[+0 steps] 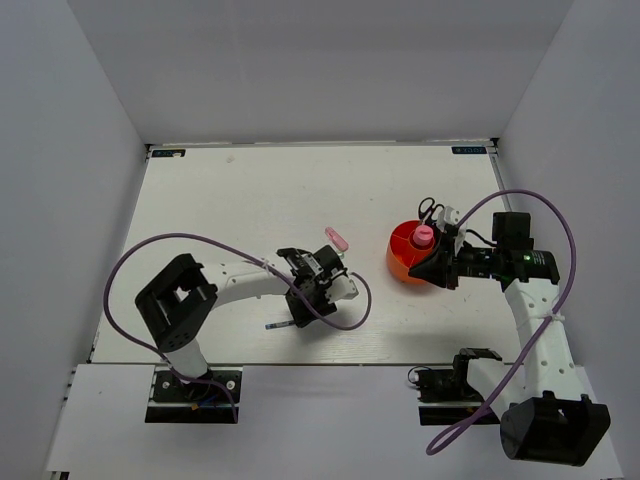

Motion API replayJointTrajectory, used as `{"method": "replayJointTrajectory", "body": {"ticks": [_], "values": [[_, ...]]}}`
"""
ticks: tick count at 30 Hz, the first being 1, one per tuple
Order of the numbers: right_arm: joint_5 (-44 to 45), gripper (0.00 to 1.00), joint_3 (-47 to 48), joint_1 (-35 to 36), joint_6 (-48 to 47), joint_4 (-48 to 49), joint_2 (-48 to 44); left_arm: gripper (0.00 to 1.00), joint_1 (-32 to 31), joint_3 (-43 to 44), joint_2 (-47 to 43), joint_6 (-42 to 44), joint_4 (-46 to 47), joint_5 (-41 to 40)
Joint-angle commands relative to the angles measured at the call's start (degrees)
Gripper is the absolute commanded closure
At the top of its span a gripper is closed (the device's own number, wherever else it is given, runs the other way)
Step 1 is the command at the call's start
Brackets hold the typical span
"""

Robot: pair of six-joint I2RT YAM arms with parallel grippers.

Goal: Sort the stationery into containers
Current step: Pick up the pen from the center of the board.

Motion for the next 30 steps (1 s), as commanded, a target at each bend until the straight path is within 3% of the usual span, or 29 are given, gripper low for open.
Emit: {"method": "replayJointTrajectory", "body": {"ticks": [1,8,13,17,22,25,27,29,30], "values": [[-1.9,0.84,-0.4,-0.3,0.5,1.4,0.1,0.41,-1.0,0.1,-0.1,0.5,1.3,-2.4],[-1.5,0.82,-0.3,-0.2,1.0,1.2,-1.5,0.45,-2.3,-1.5,3.3,0.8,2.6,-7.5],[-1.4,0.82,-0.6,-0.4,1.5,1.2,-1.9,0.54,-3.5,-2.6,5.0,1.0,3.3,-10.2],[-1.1,0.82,-0.4,-0.4,1.7,1.3,-2.0,0.79,-3.6,-2.9,5.6,0.5,3.3,-8.7],[-0.3,0.81,-0.8,-0.4,1.8,1.2,-2.3,0.99,-2.0,-1.7,4.4,-0.2,2.8,-4.7],[2.4,0.50,-1.3,-0.5,3.6,2.3,-2.9,1.00,-0.6,1.0,2.2,-1.0,1.6,-3.6],[5.0,0.25,-3.3,-0.4,8.3,8.1,-3.5,1.00,0.7,4.4,-0.1,-2.8,1.5,-3.5],[13.2,0.23,-5.4,-0.4,15.4,14.6,-4.7,1.00,1.1,8.1,-3.0,-3.8,2.9,-1.0],[19.3,0.36,-6.1,-0.4,17.1,15.8,-4.6,1.00,1.8,8.6,-5.3,-6.0,5.4,-0.3]]}}
